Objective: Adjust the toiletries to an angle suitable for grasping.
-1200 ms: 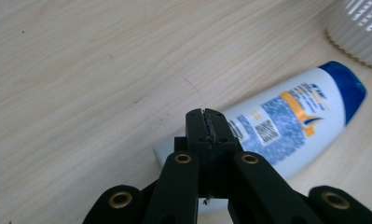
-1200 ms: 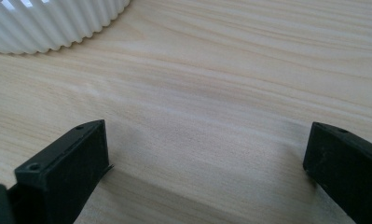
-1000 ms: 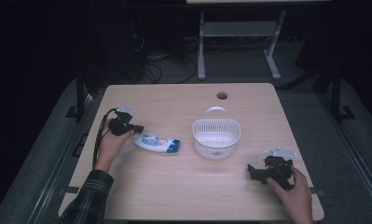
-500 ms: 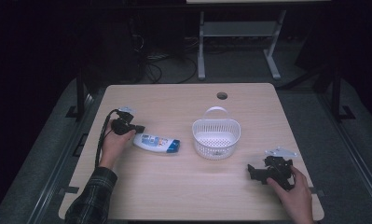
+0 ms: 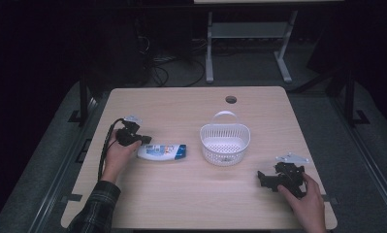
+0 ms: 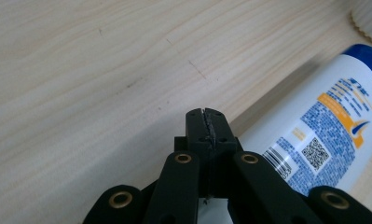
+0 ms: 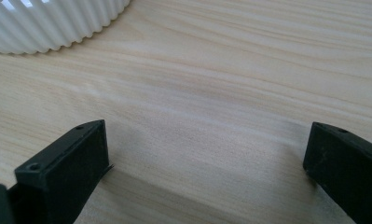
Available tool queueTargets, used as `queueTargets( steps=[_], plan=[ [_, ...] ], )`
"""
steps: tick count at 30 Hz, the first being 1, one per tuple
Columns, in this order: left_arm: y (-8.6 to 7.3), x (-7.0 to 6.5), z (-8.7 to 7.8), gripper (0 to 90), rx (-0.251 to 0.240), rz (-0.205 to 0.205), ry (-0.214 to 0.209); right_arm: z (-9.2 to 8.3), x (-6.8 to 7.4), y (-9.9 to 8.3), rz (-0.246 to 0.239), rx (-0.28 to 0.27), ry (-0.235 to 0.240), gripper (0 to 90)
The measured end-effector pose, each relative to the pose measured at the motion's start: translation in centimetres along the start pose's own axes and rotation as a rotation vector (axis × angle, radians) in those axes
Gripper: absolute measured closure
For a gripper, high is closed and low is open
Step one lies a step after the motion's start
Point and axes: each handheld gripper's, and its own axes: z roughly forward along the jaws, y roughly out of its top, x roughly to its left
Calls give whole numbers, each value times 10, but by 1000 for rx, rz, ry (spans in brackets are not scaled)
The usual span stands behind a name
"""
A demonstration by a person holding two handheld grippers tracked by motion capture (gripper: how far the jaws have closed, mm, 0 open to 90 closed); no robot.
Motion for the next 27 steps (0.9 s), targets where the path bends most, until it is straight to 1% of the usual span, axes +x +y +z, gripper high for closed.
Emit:
queueTargets(
  steps=[3,5,6,9,11,13,15,19,27],
  plan=[
    [-7,-1,-3,900,-3,-22,-5,0,0,0,0,0,0,0],
    [-12,-3,-4,900,-7,-30,-7,0,0,0,0,0,0,0],
    [-13,-3,-4,900,-11,-33,-6,0,0,0,-1,0,0,0],
    [-19,-4,-6,900,1,-26,3,0,0,0,0,0,0,0],
    [-22,-4,-7,900,5,-33,7,0,0,0,0,0,0,0],
    [-24,-5,-8,900,1,-43,1,0,0,0,0,0,0,0],
    [-27,-6,-10,900,8,-47,3,0,0,0,-1,0,0,0],
    [-32,-8,-15,900,19,-37,20,0,0,0,0,0,0,0],
    [-42,-13,-23,900,33,-36,6,0,0,0,0,0,0,0]
  ],
)
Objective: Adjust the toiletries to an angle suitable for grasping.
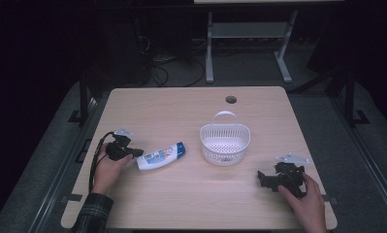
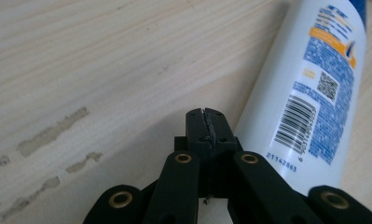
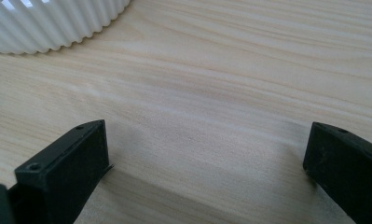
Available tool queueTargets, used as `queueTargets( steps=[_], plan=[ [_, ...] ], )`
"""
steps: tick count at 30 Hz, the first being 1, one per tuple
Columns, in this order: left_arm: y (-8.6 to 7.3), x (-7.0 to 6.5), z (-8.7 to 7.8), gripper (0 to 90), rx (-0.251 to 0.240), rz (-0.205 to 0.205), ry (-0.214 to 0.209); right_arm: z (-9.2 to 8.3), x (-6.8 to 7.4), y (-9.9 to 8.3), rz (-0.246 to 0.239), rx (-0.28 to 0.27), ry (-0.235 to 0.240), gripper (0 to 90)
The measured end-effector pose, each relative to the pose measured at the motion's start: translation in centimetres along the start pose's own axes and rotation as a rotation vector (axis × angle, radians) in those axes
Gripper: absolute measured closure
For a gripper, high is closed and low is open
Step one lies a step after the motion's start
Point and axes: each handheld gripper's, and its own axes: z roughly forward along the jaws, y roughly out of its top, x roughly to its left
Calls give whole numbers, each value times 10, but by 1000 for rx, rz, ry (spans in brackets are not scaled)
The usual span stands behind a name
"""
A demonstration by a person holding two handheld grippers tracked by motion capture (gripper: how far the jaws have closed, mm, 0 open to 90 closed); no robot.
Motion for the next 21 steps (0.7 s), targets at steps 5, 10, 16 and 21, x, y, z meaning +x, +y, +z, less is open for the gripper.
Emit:
queueTargets(
  steps=[5,10,16,21],
  plan=[
    [-6,-4,-5,900,5,3,-15,0,0,0,0,0,0,0],
    [-11,-11,-8,899,13,10,-21,0,0,0,0,0,0,0],
    [-16,-18,-9,900,33,24,-35,0,0,0,0,0,0,0],
    [-21,-22,-9,900,50,34,-44,0,0,0,0,0,0,0]
  ],
)
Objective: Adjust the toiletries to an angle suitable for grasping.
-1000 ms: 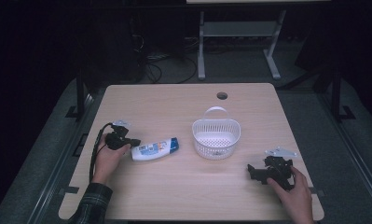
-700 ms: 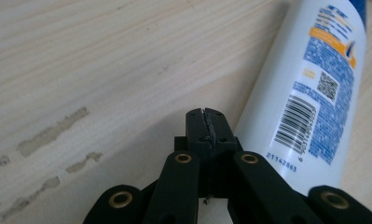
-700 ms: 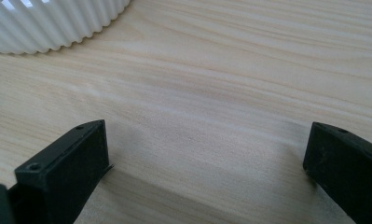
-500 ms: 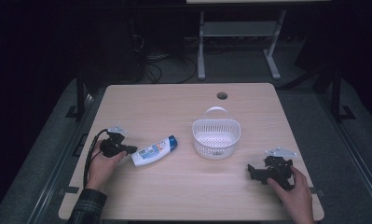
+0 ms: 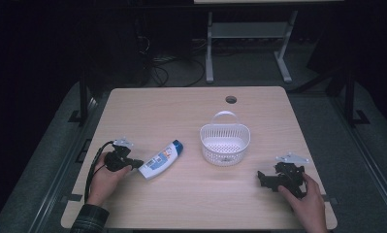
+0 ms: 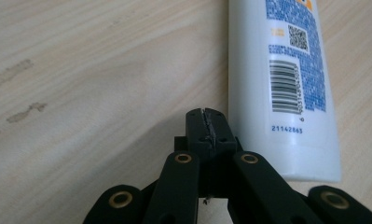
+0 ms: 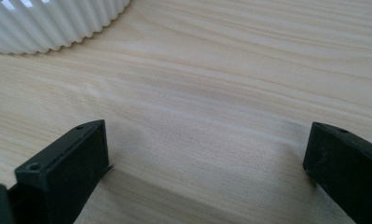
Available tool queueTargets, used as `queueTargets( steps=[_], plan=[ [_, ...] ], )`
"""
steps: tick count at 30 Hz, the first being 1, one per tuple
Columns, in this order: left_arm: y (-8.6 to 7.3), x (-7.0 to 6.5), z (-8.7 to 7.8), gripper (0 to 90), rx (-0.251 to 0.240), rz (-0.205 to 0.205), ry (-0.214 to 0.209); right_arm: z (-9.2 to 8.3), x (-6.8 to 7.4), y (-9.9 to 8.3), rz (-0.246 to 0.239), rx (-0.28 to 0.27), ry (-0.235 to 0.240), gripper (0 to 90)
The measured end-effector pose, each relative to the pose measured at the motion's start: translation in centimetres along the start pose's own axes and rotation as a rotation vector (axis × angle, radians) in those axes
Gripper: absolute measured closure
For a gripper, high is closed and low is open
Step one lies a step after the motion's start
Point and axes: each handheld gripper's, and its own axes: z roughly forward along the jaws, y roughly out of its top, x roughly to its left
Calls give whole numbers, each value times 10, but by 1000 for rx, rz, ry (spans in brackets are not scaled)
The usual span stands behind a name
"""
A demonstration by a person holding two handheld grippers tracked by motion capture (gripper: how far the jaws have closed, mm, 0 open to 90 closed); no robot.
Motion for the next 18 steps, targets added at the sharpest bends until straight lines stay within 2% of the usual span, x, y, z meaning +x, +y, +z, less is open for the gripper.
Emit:
queueTargets(
  steps=[7,10,18],
  plan=[
    [-6,-5,-3,899,11,4,1,0,0,0,0,0,0,0],
    [-6,-3,-4,893,-1,-5,20,0,0,0,1,0,0,0],
    [-5,4,-11,740,-7,-9,77,0,0,0,1,0,0,0]
  ],
)
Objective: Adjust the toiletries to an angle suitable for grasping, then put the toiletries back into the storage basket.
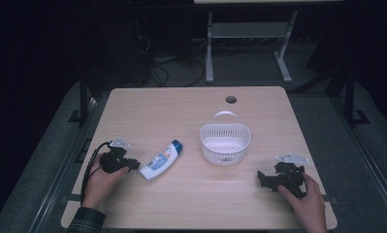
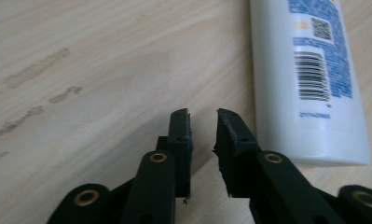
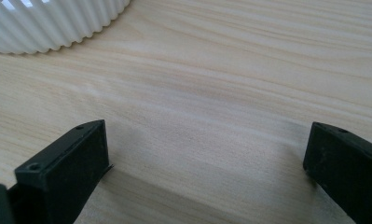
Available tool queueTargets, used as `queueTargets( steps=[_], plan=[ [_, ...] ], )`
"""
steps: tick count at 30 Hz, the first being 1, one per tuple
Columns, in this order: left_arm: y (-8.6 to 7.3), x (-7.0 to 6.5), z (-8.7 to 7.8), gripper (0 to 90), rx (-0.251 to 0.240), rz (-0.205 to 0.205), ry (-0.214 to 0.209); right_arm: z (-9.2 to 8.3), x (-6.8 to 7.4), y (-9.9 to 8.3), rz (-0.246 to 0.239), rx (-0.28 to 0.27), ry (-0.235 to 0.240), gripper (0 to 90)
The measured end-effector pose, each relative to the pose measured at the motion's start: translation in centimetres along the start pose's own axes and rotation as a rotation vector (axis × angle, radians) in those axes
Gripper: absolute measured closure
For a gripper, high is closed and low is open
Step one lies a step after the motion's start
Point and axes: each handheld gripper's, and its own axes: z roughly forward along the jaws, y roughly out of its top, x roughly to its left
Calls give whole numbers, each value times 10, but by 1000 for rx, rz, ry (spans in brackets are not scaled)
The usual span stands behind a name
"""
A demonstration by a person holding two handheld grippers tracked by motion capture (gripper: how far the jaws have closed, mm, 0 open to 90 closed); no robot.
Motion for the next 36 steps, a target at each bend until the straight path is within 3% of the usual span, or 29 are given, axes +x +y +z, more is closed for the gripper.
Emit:
queueTargets(
  steps=[9,15,24,36],
  plan=[
    [5,2,-2,512,-19,-19,30,0,0,0,-1,0,-1,0],
    [11,5,-7,405,-35,-39,22,0,0,0,-1,0,0,0],
    [23,4,-13,341,-75,-46,-1,0,0,0,-1,0,0,0],
    [40,-5,-11,315,-53,-5,-35,0,0,0,-3,-2,0,0]
  ],
)
